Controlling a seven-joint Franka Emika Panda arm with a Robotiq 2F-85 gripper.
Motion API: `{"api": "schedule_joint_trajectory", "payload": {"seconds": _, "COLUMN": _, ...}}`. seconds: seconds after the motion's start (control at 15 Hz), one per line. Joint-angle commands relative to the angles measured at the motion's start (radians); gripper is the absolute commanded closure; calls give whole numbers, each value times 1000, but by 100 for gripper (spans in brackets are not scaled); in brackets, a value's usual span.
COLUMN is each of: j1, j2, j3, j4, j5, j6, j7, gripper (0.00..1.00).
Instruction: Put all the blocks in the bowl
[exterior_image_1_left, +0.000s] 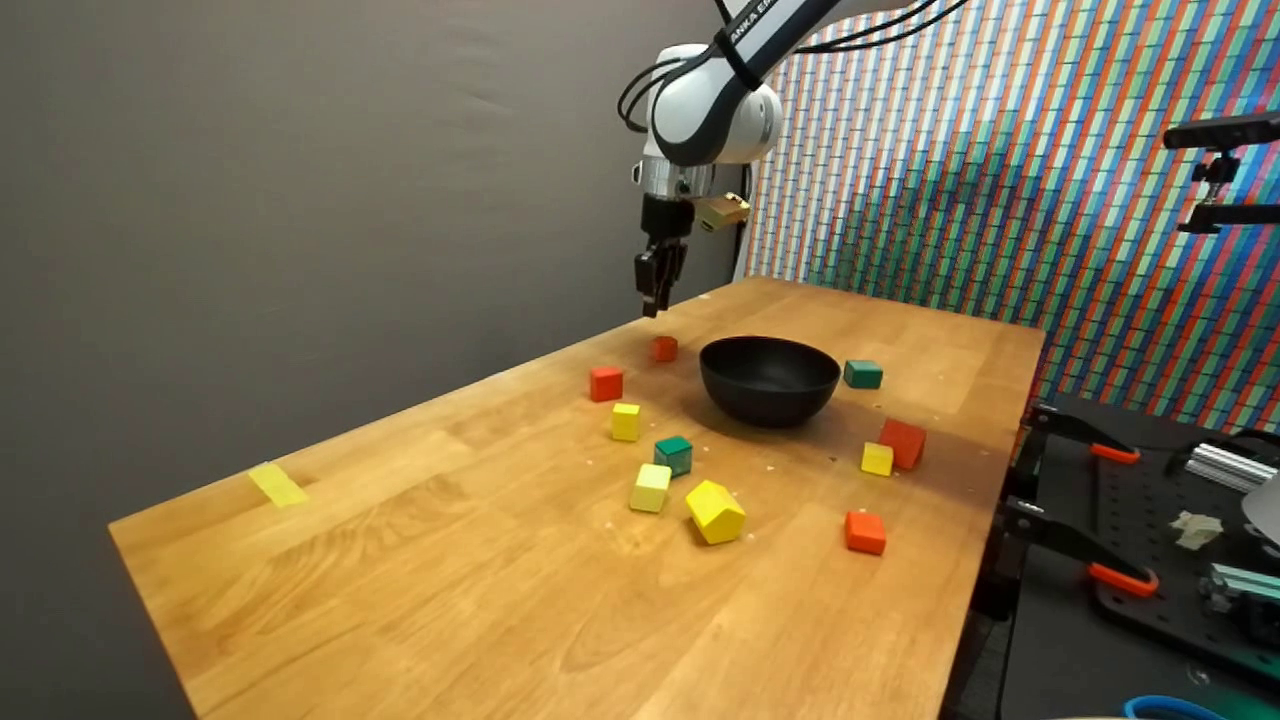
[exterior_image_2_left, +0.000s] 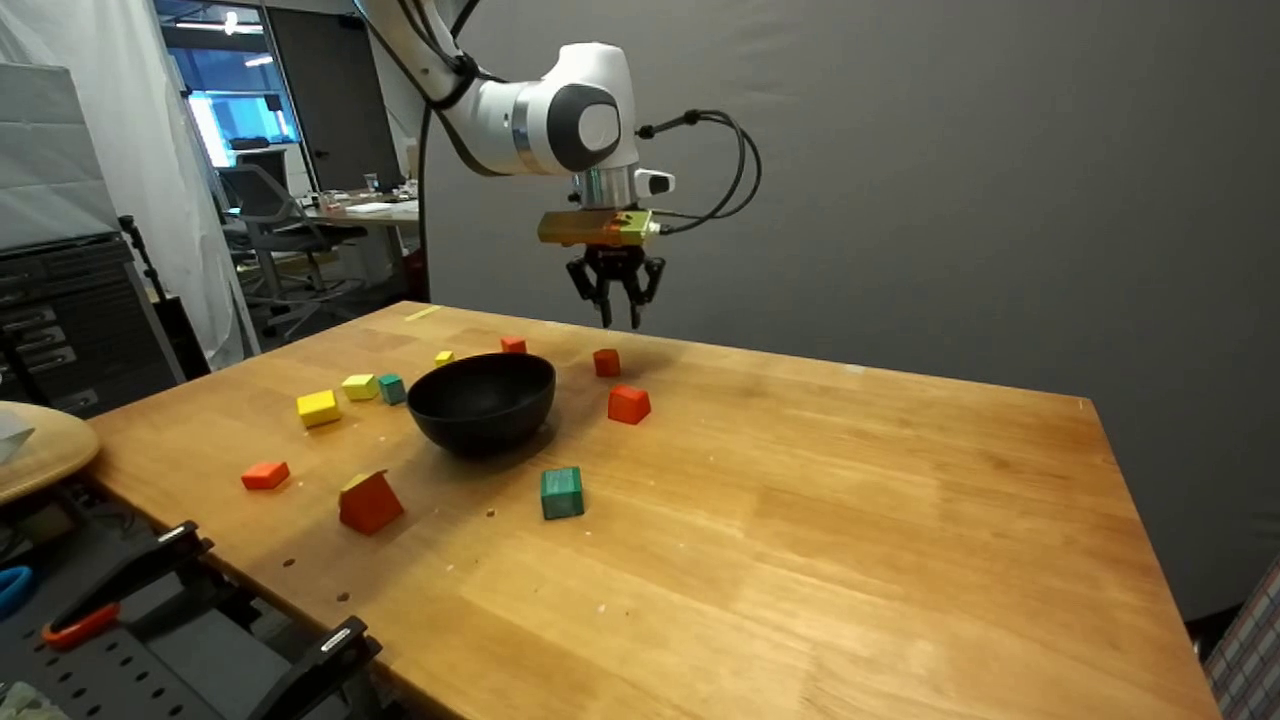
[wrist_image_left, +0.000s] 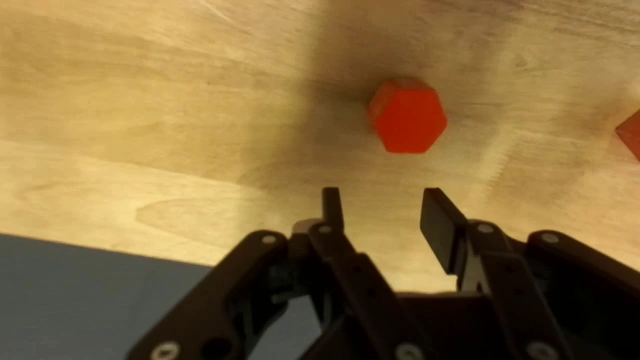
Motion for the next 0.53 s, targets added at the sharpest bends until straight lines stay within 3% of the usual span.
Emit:
{"api": "schedule_joint_trajectory", "payload": {"seconds": 0.0, "j1": -44, "j2": -126, "j3": 21, "j4": -75, "j5": 40, "j6": 24, "j7": -9, "gripper": 27}}
{"api": "schedule_joint_trajectory", "payload": {"seconds": 0.07, "j1": -53, "j2": -135, "j3": 27, "j4": -76, "j5": 57, "j6": 20, "j7": -13, "gripper": 27}}
{"api": "schedule_joint_trajectory", "payload": {"seconds": 0.27, "j1": -59, "j2": -135, "j3": 34, "j4": -82, "j5": 87, "j6": 19, "j7": -23, "gripper": 3}}
{"api": "schedule_joint_trajectory", "payload": {"seconds": 0.47, "j1": -60, "j2": -108, "j3": 49, "j4": -73, "j5": 111, "j6": -10, "j7": -33, "gripper": 0}}
